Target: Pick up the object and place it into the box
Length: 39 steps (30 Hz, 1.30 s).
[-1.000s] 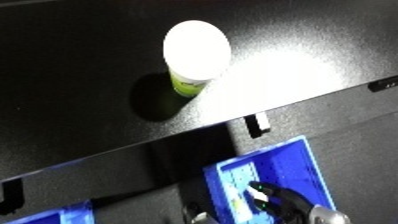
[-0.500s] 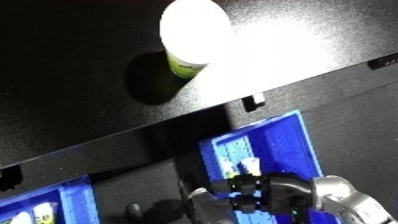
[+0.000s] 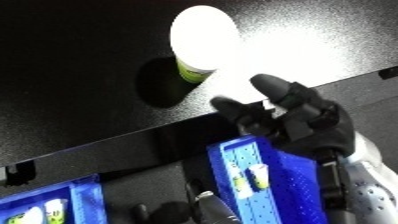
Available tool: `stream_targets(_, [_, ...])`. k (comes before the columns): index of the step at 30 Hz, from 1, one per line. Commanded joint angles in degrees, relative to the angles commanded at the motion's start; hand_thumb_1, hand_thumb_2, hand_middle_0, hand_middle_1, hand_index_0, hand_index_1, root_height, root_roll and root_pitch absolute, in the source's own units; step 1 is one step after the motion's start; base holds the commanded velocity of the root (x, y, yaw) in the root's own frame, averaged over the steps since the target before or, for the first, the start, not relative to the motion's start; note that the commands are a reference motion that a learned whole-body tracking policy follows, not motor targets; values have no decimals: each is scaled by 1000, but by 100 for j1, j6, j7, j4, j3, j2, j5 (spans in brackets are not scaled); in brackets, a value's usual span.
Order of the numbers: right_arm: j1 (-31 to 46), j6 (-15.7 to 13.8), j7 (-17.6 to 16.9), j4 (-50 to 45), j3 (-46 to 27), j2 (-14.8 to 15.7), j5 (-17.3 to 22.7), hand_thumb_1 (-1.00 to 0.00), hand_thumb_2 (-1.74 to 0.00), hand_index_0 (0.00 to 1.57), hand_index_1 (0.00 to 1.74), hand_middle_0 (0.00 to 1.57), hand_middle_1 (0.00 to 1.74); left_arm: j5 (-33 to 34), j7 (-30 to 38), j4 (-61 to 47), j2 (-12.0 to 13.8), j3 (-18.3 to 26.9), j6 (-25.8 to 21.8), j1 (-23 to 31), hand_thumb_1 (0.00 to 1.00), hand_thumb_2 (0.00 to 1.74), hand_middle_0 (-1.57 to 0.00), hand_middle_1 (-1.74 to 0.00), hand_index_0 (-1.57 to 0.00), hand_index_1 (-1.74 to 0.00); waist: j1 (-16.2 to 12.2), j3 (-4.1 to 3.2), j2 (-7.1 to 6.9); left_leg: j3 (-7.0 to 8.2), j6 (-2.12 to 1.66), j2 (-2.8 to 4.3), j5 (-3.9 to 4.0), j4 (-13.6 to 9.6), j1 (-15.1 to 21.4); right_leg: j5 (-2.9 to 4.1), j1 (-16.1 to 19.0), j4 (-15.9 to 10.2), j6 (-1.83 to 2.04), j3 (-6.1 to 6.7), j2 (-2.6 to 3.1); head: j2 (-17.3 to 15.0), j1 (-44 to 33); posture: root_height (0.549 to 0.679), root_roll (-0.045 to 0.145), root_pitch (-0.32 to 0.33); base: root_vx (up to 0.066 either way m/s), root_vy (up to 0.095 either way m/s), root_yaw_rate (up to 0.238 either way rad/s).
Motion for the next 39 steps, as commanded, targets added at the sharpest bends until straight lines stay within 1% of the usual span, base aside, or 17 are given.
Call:
stream_targets(3, [-149,-348,-211,5,-259,-40,45,0,0,0,0,0,0,22,-57,-24,-41,18,-21,76,0,0,0,0,0,0,6,-11,47,1,11,-27,-12,5,17,-17,16,17,-19,15,0,9,33,637,62,-16,34,39,42])
stream_targets(5, [-227,-650,-381,-38,-400,-67,103,0,0,0,0,0,0,30,-76,-31,-65,14,-14,115,0,0,0,0,0,0,0,-16,71,6,9,-41,-12,9,27,-22,23,27,-27,26,5,36,56,637,64,-18,34,31,37])
stream_targets(8, [-328,-1161,-850,-79,-596,-79,-5,0,0,0,0,0,0,35,-80,-25,-101,-16,14,142,0,0,0,0,0,0,-18,-20,96,24,0,-42,-11,19,40,-22,29,35,-34,33,9,101,58,637,66,-21,29,22,24])
stream_targets(10, [-379,-1457,-1265,4,-717,-120,-299,0,0,0,0,0,0,29,-65,-40,-124,-42,52,142,0,0,0,0,0,0,-32,-14,112,38,-2,-39,-16,39,46,-21,31,41,-39,36,6,189,35,637,68,-24,29,21,-3])
stream_targets(11, [-402,-1560,-1477,62,-749,-155,-481,0,0,0,0,0,0,20,-55,-54,-136,-58,67,142,0,0,0,0,0,0,-37,-8,119,43,1,-38,-17,50,48,-21,31,44,-43,42,7,242,30,637,68,-25,29,22,-27])
stream_targets(12, [-428,-1630,-1715,131,-770,-200,-713,0,0,0,0,0,0,14,-43,-76,-149,-74,83,143,0,0,0,0,0,0,-41,-2,127,48,4,-36,-19,64,50,-21,30,52,-46,47,7,269,40,636,69,-27,30,19,-24])
stream_targets(14, [-504,-1666,-2219,264,-729,-316,-1253,0,0,0,0,0,0,-2,-6,-139,-176,-111,113,138,0,0,0,0,0,0,-42,14,135,56,14,-33,-12,75,56,-17,29,55,-55,62,14,333,27,636,70,-29,23,16,-35])
stream_targets(16, [-602,-1607,-2747,368,-613,-442,-1858,0,0,0,0,0,0,-26,49,-200,-201,-158,128,130,0,0,0,0,0,0,-37,29,135,55,24,-31,8,72,57,-6,24,53,-62,76,26,385,17,636,70,-30,10,9,-33])
stream_targets(19, [-787,-1432,-3374,513,-384,-653,-2635,0,0,0,0,0,0,-59,127,-239,-230,-218,116,111,0,0,0,0,0,0,-17,49,124,44,39,-40,38,49,55,5,22,39,-74,86,44,433,10,636,70,-31,0,7,-26])
stream_targets(22, [-999,-1112,-3811,647,-130,-788,-3258,0,0,0,0,0,0,-46,182,-252,-258,-244,120,80,0,0,0,0,0,0,19,64,122,29,45,-54,52,33,55,-2,28,37,-89,89,46,452,71,636,70,-32,-1,5,17])
stream_targets(25, [-1200,-747,-4082,799,164,-825,-3758,0,0,0,0,0,0,-3,217,-246,-273,-275,149,43,0,0,0,0,0,0,70,78,123,-2,50,-74,61,27,53,-15,41,42,-105,85,35,475,159,636,70,-34,6,-4,62])
stream_targets(27, [-1335,-533,-4203,916,376,-845,-3990,0,0,0,0,0,0,36,231,-239,-280,-293,167,30,0,0,0,0,0,0,112,87,124,-25,53,-86,66,24,53,-27,50,48,-118,79,24,497,226,636,70,-36,5,-8,76])
stream_targets(30, [-1528,-310,-4311,1115,662,-854,-4151,0,0,0,0,0,0,90,246,-240,-287,-319,179,23,0,0,0,0,0,0,182,98,132,-59,60,-106,74,15,55,-46,58,60,-141,69,12,575,312,635,70,-37,2,-11,80])
stream_targets(33, [-1712,-184,-4375,1323,893,-830,-4195,0,0,0,0,0,0,129,245,-235,-285,-341,182,9,0,0,0,0,0,0,246,102,146,-88,70,-123,74,18,50,-70,58,90,-160,56,-2,691,406,635,70,-39,3,-13,82])
stream_targets(39, [-2052,25,-4432,1613,1235,-741,-4268,0,0,0,0,0,0,210,264,-244,-291,-380,208,-24,0,0,0,0,0,0,342,94,180,-116,73,-144,83,31,23,-112,39,149,-187,28,-31,940,618,633,71,-40,4,-4,78])
